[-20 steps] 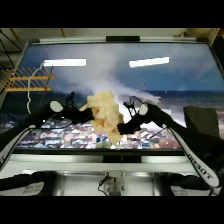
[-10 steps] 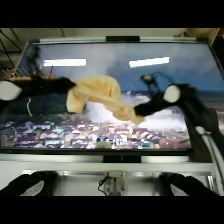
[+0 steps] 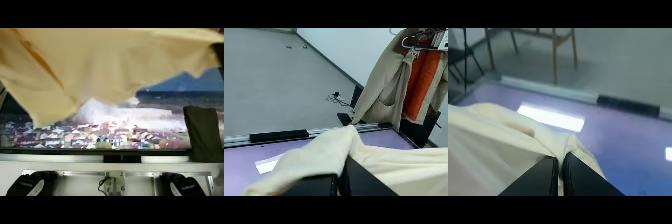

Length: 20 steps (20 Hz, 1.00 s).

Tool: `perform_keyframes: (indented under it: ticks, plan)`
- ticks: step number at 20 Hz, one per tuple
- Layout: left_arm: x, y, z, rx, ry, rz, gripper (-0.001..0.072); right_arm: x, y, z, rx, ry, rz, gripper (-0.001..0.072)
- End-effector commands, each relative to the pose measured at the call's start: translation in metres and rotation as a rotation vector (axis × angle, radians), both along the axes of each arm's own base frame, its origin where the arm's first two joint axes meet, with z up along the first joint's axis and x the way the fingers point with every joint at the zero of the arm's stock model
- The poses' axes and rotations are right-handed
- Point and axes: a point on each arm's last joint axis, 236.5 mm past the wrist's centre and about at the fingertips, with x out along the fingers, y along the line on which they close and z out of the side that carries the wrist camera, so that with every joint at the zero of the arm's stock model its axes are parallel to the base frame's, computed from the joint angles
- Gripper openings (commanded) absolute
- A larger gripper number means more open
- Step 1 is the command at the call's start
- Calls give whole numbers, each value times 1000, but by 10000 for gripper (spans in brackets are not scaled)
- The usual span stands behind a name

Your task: Fold the shirts.

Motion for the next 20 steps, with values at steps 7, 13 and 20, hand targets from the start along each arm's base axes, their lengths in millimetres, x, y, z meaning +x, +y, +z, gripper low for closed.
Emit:
perform_keyframes:
  ticks: [7,13,20]
  plan:
    - [-4,2,-96,116,327,-4,32,-21,-93,87,-126,-354,-390,70]
    - [70,-6,-268,147,729,4,33,138,-66,-11,-194,-35,-363,70]
    - [188,-30,-416,-17,968,49,34,316,-24,-261,-169,457,-326,70]
